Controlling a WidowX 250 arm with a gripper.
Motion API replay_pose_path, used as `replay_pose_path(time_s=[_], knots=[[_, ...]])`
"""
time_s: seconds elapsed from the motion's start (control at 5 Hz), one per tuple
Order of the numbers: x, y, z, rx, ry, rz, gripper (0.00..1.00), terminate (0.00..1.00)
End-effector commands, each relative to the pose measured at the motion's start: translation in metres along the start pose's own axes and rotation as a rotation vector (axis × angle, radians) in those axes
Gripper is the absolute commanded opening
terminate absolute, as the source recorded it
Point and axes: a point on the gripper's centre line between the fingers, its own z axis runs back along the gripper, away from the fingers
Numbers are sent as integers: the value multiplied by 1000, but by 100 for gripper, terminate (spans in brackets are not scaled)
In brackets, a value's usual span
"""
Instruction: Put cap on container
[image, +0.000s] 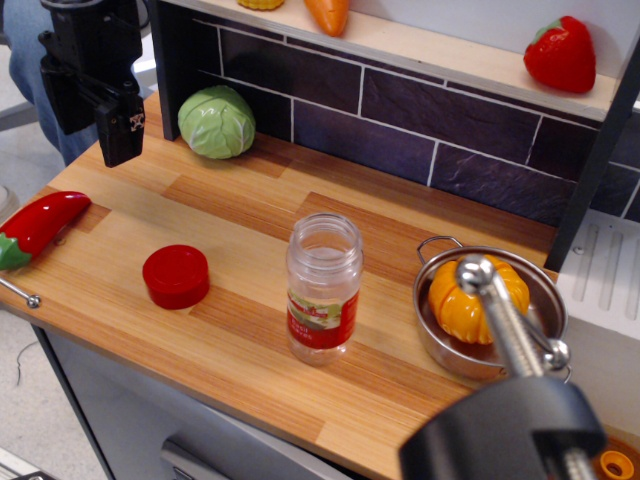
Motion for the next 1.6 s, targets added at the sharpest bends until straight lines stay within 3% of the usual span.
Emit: replay_pose_path(time_s=[0.0,0.6,1.0,1.4], knots=[[0,0,0,0,0,0,100,0],[-4,-58,8,-113,-4,38,100,0],[-11,-74,-8,-99,6,5,100,0],[-12,-88,-35,-69,-26,0,100,0]])
